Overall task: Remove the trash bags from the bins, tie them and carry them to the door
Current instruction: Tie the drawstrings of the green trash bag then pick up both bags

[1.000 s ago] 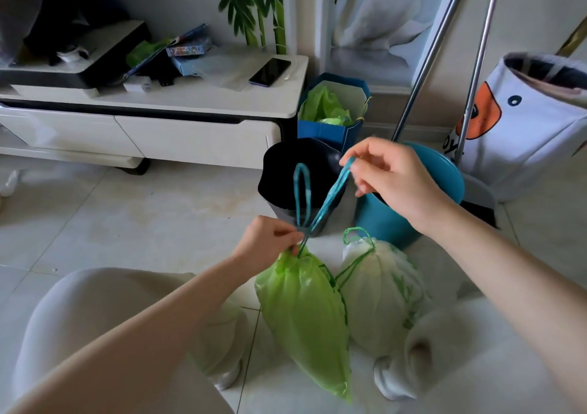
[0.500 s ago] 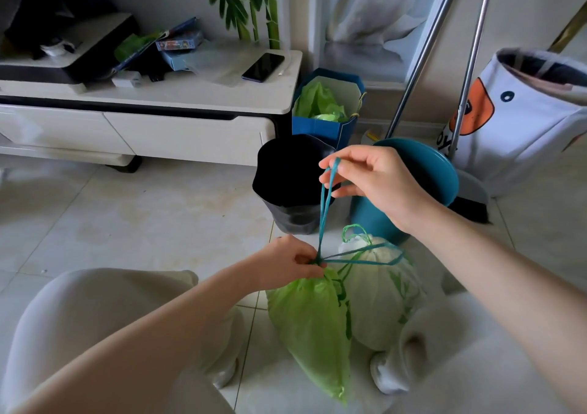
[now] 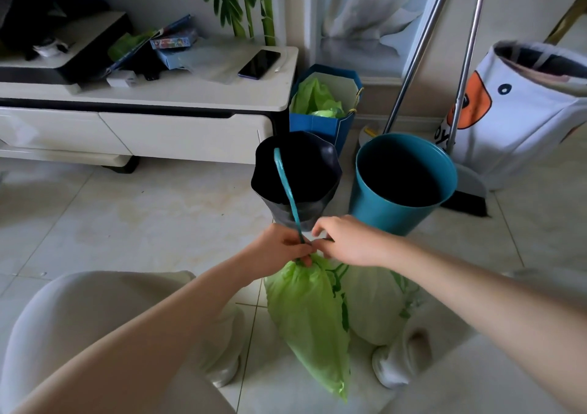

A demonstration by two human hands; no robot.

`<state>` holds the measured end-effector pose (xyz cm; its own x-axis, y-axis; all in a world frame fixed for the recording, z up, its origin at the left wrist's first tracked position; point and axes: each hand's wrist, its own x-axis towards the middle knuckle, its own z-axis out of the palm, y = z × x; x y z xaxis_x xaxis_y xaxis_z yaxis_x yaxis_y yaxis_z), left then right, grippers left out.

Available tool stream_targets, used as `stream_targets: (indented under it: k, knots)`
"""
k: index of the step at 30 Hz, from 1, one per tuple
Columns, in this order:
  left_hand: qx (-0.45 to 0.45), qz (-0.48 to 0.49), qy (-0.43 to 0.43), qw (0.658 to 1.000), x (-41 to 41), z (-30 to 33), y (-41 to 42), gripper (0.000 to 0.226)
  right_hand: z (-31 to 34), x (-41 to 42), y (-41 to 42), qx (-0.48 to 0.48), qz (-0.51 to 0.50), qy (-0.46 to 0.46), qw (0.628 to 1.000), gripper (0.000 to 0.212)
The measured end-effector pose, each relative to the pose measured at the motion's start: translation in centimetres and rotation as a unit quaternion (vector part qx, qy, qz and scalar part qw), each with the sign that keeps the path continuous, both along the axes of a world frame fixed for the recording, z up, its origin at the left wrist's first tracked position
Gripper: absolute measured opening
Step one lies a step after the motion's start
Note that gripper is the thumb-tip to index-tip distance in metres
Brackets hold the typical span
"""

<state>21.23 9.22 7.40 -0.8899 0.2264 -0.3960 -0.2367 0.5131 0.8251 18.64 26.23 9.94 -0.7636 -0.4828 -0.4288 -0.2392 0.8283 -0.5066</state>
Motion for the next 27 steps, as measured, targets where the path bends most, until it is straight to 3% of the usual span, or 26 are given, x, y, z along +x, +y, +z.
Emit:
stream_targets:
  k: [2, 9, 12, 14, 15, 19, 23, 27]
  knots:
    - [0.010, 0.018, -0.007, 1.000, -0.1, 0.0, -0.2, 0.014, 0.0, -0.2, 0.3, -0.005, 0.002, 0.024, 1.000, 0.020]
    - [-0.002, 0.071, -0.028, 0.997, -0.6, -0.3, -0.9, 0.020, 1.3, -0.8, 0.9, -0.050, -0.021, 0.013, 0.998, 0.024]
    - [0.032, 0.099, -0.056, 0.993, -0.6, -0.1, -0.8, 0.012, 1.5, -0.2, 0.9, -0.049, 0.044, -0.091, 0.994, 0.037]
    - [0.036, 0.114, -0.056, 0.991, -0.7, -0.2, -0.9, 0.013, 1.6, 0.1, 1.0, -0.063, 0.031, -0.179, 0.981, 0.043]
    - [0.036, 0.115, -0.056, 0.991, -0.7, -0.3, -0.9, 0.014, 1.3, 0.1, 1.1, -0.060, 0.018, -0.175, 0.983, 0.043]
    - [0.054, 0.069, -0.058, 0.995, -0.3, -0.1, -0.8, 0.017, -0.6, 0.0, 1.2, -0.037, -0.005, 0.024, 0.999, 0.019]
    - [0.062, 0.060, -0.059, 0.995, -0.1, -0.1, -0.8, 0.019, -2.2, 0.9, -0.3, -0.121, 0.004, -0.024, 0.992, 0.020]
    - [0.071, 0.054, -0.062, 0.994, -0.2, 0.0, -1.2, 0.017, -3.0, 0.7, -0.5, -0.145, -0.018, -0.005, 0.989, 0.012]
